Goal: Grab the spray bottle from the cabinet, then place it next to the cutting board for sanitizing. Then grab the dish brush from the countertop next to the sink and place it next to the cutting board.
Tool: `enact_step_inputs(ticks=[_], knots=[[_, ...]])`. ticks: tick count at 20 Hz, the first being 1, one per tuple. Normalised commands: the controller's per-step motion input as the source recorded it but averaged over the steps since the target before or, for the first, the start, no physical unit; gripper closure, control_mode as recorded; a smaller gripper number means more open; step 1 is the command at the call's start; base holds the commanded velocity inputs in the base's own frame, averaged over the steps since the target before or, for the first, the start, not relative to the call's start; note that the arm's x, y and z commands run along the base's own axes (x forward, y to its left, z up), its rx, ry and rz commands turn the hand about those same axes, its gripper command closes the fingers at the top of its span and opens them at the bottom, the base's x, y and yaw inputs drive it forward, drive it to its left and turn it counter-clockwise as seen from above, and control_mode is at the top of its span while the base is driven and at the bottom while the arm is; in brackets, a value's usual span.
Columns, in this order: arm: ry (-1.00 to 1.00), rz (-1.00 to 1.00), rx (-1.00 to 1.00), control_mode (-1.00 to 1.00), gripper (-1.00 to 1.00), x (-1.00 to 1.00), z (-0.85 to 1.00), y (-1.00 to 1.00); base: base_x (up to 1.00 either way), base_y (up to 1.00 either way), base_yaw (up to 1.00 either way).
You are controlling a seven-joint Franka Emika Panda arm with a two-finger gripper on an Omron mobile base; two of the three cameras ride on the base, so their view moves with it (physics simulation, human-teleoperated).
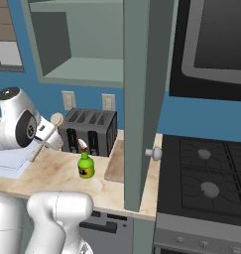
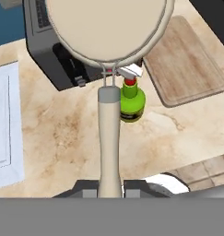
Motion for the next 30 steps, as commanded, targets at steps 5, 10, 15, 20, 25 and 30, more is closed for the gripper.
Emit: enact_step_inputs(ticks=[5, 10, 15, 20, 25, 30], knots=[[0.00, 0.00, 0.01, -1.00, 1.00, 0.00, 0.04, -0.72, 0.00, 0.00, 0.00], [-0.02, -0.05, -0.03, -1.00, 1.00, 0.00, -0.03, -0.48, 0.00, 0.00, 0.00], [-0.01, -0.16, -0.06, -1.00, 1.00, 0.00, -0.12, -0.44, 0.00, 0.00, 0.00], [-0.01, -0.27, -0.04, -1.00, 1.00, 0.00, -0.04, -0.31, 0.00, 0.00, 0.00], [-0.07, -0.38, 0.12, -1.00, 1.00, 0.00, -0.08, -0.13, 0.00, 0.00, 0.00], [-0.08, -0.39, 0.25, -1.00, 1.00, 0.00, -0.23, -0.08, 0.00, 0.00, 0.00]])
